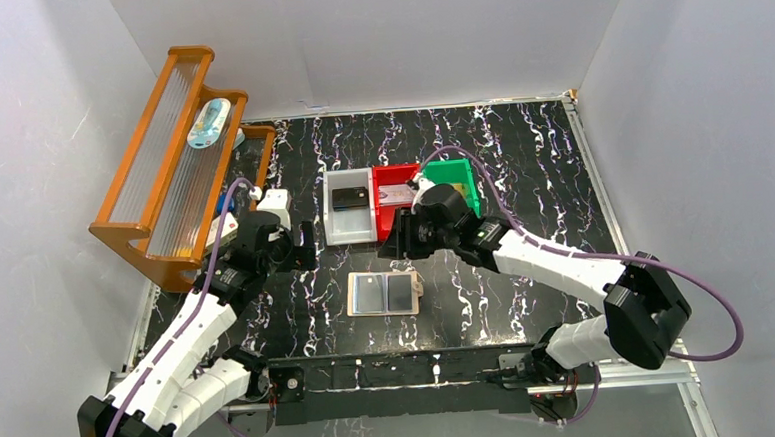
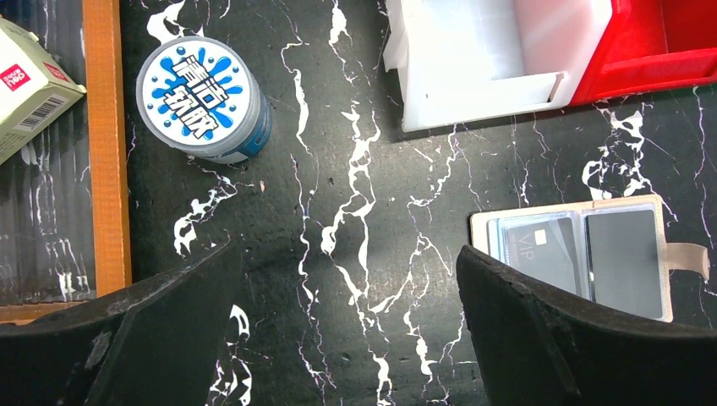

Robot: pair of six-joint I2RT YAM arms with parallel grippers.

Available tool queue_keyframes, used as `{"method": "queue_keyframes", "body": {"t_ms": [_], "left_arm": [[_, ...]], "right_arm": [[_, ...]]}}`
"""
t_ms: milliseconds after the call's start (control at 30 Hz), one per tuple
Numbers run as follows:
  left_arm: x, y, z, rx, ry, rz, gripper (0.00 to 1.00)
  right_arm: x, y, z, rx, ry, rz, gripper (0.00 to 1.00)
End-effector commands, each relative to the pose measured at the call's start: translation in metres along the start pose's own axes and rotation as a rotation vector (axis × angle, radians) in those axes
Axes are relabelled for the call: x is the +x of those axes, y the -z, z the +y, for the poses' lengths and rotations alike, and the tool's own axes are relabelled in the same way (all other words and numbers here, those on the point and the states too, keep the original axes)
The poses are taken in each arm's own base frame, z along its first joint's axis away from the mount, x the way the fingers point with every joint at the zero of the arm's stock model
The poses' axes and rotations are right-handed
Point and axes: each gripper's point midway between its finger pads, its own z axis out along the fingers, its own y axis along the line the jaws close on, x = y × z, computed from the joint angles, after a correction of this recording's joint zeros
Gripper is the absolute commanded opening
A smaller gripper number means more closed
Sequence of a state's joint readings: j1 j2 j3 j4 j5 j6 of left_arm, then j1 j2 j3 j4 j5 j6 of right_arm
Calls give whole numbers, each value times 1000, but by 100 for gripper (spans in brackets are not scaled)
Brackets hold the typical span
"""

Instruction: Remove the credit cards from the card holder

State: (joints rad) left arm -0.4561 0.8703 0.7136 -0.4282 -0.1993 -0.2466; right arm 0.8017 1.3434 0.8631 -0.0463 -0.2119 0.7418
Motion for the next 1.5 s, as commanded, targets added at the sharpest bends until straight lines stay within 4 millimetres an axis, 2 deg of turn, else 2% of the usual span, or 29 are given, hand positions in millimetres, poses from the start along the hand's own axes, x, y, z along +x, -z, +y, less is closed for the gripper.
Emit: {"method": "queue_keyframes", "body": {"t_ms": [0, 267, 400, 633, 800, 967, 1100, 1267, 1467], "left_arm": [[-9, 9, 2, -5, 12, -33, 98], [-3, 3, -3, 18, 10, 5, 98], [-4, 3, -1, 5, 9, 7, 98], [-5, 6, 4, -21, 13, -11, 98], [-3, 4, 4, -22, 8, 6, 98], [-3, 4, 4, -23, 10, 8, 98], [-7, 7, 2, -10, 11, -4, 97], [-14, 16, -4, 41, 23, -66, 97], [-14, 19, -34, 202, 41, -54, 90]], "right_arm": [[-8, 11, -1, 159, 54, -70, 47], [28, 9, -5, 240, 78, -26, 47], [38, 1, -7, 280, 82, 7, 48], [53, -9, -27, 446, 95, 42, 54], [66, -15, -32, 476, 100, 79, 55], [81, -18, -55, 561, 90, 105, 58], [83, -22, -69, 613, 123, 113, 59], [88, -23, -91, 708, 190, 151, 59], [105, -29, -101, 691, 134, 161, 48]]}}
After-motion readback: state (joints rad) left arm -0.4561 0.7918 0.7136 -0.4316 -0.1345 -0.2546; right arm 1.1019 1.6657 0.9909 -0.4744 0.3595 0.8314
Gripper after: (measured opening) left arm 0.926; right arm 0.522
